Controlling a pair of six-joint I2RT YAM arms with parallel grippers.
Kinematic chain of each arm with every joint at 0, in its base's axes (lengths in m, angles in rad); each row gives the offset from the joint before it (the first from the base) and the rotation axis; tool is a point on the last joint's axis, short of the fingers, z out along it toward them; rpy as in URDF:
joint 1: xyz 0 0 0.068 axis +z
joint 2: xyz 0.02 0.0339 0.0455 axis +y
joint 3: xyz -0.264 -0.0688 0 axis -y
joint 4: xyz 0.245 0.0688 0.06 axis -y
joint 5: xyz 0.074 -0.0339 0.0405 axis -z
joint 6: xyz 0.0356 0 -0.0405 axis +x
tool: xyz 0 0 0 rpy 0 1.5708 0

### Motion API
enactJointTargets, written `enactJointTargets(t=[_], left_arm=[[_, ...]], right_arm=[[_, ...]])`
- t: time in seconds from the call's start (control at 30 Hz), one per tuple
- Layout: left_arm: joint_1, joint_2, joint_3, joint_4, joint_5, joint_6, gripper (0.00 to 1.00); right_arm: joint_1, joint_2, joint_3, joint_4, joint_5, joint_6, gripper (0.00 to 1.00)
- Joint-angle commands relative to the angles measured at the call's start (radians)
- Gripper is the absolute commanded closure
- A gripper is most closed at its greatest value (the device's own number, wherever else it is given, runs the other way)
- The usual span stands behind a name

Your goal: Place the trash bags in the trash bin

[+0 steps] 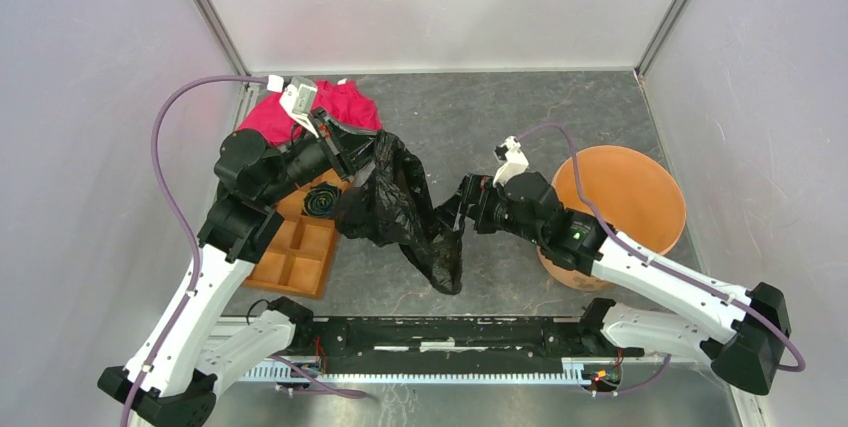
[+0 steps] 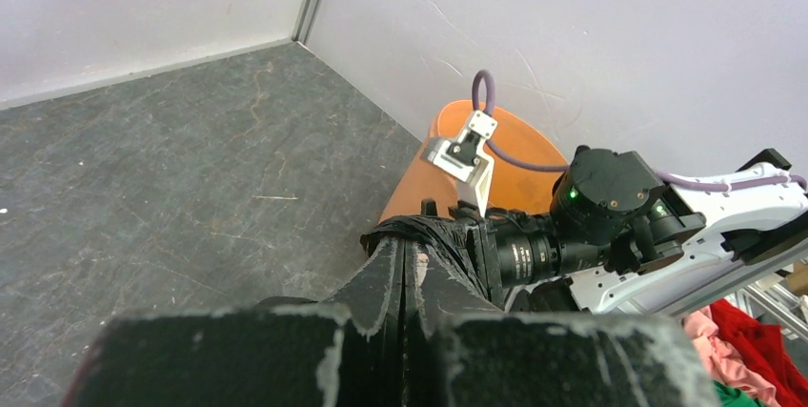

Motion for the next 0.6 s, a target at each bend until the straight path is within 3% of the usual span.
enactJointTargets(t=[0.0,0.27,0.57], left_arm=[[0.001,-0.003,-0.001,0.03,-0.024,0.068,0.98],[0.001,-0.008,-0.023,0.037,-0.013,0.052,0.98],[0.001,-0.032,-0.033,0.014,-0.059,0.078,0.98]], right_arm=[[0.005,-0.053,-0.099,0.156,-0.042,0.196,0.02],[0.01,-0.013,-0.156,0.312,-0.073,0.313,0.04],[0.05,0.03,-0.166,0.398,-0.117,0.284,0.02]])
